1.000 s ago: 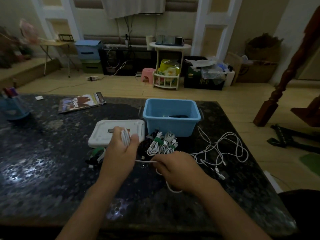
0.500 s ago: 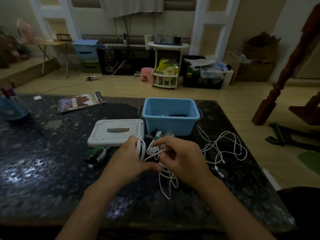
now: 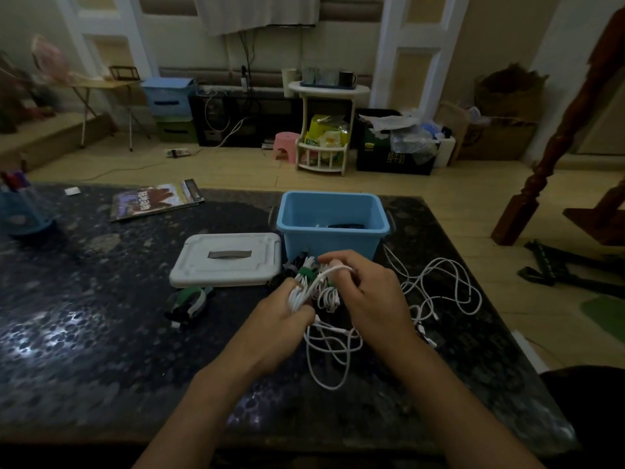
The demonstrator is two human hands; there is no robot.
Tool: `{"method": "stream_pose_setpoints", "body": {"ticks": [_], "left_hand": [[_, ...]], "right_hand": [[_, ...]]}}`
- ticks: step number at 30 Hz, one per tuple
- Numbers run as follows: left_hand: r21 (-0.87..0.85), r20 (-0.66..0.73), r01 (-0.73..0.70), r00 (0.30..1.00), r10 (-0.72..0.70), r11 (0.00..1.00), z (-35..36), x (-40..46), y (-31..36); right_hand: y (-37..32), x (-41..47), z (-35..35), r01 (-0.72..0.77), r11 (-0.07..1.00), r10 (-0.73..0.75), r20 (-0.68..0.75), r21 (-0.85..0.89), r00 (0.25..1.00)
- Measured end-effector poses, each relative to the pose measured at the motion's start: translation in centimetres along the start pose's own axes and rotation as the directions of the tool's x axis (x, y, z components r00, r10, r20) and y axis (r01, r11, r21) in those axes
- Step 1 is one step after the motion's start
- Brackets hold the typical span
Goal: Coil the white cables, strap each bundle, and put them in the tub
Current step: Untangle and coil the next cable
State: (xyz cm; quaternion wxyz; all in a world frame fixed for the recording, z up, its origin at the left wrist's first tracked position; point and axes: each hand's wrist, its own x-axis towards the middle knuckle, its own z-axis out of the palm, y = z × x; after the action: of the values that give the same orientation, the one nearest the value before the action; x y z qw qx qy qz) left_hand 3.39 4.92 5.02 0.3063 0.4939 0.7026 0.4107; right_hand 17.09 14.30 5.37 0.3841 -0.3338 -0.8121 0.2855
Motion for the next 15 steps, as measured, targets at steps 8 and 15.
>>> {"method": "stream_pose_setpoints", "body": {"ticks": [8, 15], "left_hand": [[-0.419, 0.131, -0.018, 0.988, 0.080, 0.908, 0.4, -0.4, 1.3], [-0.659, 0.164, 0.039, 0.982, 0.093, 0.751, -0.3, -0.5, 1.8]], "right_hand": [[0.8, 0.0, 0.7, -0.051, 0.964, 0.096, 0.161, -0.262, 0.982], [0.5, -0.4, 1.1, 0.065, 0.889, 0.127, 0.380, -0.454, 0.916]]}}
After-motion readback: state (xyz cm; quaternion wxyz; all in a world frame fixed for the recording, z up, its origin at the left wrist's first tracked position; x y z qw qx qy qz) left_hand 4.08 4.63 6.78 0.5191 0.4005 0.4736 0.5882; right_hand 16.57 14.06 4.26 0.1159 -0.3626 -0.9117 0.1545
